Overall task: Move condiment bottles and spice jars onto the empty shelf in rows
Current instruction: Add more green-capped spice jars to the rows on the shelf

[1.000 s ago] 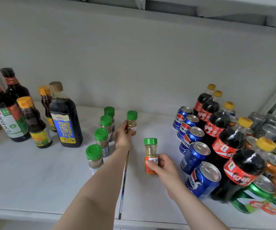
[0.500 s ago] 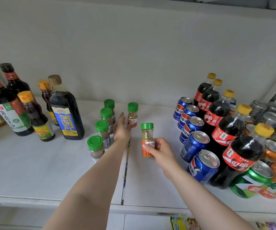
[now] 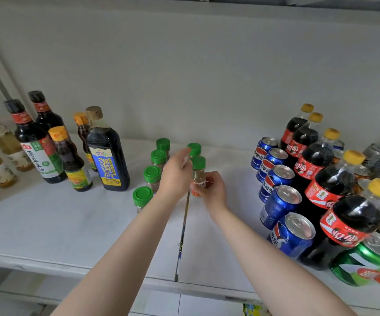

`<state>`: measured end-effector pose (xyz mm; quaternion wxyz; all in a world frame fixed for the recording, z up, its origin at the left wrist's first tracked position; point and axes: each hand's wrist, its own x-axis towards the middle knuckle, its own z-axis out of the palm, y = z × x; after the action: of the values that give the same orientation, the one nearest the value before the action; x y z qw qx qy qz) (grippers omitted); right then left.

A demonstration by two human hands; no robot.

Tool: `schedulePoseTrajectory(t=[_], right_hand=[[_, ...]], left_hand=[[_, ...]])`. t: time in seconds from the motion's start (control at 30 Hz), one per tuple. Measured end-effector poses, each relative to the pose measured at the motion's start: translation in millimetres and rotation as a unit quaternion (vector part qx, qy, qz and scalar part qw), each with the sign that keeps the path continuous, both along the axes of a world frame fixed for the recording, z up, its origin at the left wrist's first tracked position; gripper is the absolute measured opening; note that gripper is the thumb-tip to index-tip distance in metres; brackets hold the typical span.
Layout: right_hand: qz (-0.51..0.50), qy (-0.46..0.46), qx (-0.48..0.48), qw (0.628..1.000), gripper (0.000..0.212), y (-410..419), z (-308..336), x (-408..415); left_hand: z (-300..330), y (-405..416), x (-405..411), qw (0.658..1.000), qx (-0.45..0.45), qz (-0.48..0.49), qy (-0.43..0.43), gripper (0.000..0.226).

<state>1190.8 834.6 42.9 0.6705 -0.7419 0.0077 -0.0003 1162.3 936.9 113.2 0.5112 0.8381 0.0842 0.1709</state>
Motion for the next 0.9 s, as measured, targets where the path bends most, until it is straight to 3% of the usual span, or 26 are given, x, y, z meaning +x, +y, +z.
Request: schedulePoseTrajectory(t=[0.13,0.27,0.6,0.9], right_hand=[[-0.003,-0.013,-0.015,1.000,0.029,16,-4,10],[-0.014,-0.030,-0.048,0.998,0.025,22,-6,16],[-0.013,-0.041,-0.136,0.990,0.019,25,-6,21],[-0.052,-0.008,-0.050,0.997,0.040,18,-6,1]], left_hand=[[-1,6,5,0.989,0.128,-0.051,0.055,0.051],[-1,5,4,0.975,0.199,-0.073,0.062,0.051],[-1,10,4,0.964,0.250,-0.082,0.048,0.049],[7,20,-12,0.966,0.242,-0.095,0.004,0.047]])
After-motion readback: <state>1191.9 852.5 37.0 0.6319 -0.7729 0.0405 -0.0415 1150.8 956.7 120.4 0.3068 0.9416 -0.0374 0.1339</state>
